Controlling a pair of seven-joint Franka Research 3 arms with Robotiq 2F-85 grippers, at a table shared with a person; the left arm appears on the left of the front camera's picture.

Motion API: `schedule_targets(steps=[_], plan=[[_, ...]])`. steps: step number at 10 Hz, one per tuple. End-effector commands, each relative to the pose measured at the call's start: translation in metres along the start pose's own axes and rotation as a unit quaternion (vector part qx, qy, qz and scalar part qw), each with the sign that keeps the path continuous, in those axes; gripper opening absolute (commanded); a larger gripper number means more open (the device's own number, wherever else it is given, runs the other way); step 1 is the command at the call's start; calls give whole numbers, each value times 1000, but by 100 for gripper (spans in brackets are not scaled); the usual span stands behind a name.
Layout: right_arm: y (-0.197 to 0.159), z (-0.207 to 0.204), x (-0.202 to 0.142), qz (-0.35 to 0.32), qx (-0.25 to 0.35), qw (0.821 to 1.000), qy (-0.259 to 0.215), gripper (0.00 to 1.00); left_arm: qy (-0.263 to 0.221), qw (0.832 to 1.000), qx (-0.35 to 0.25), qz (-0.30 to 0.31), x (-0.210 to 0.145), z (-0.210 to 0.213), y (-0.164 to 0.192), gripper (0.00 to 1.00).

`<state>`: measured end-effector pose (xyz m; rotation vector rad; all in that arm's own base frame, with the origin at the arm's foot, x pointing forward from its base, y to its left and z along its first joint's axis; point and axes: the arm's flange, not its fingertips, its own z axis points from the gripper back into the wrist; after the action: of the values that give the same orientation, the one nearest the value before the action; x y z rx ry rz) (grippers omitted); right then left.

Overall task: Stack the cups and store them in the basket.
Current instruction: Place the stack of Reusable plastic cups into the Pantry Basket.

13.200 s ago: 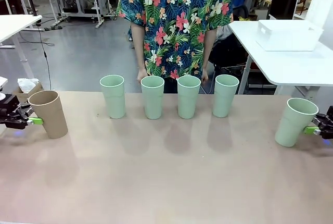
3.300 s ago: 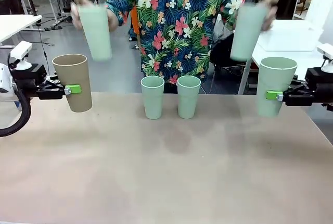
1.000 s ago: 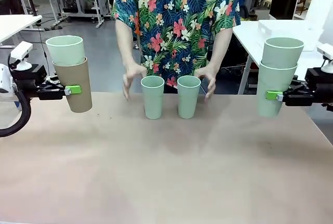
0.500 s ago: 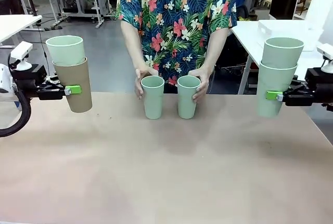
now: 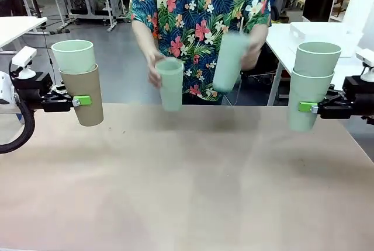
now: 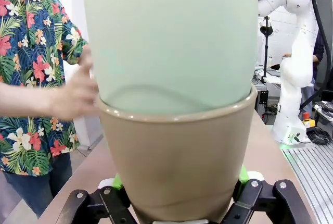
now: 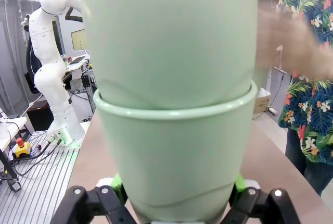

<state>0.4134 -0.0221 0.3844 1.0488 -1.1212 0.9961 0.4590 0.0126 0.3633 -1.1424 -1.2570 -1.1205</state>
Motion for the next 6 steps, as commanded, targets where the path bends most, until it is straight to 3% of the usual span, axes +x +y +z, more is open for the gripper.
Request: schedule_targets(steps=[1,6], plan=[[-1,0,3,5,0,1000,-1,85,-2,1000,-1,-4,5,-1,0,85],[-1,0,3,5,0,1000,-1,85,-2,1000,-1,-4,5,-1,0,85]])
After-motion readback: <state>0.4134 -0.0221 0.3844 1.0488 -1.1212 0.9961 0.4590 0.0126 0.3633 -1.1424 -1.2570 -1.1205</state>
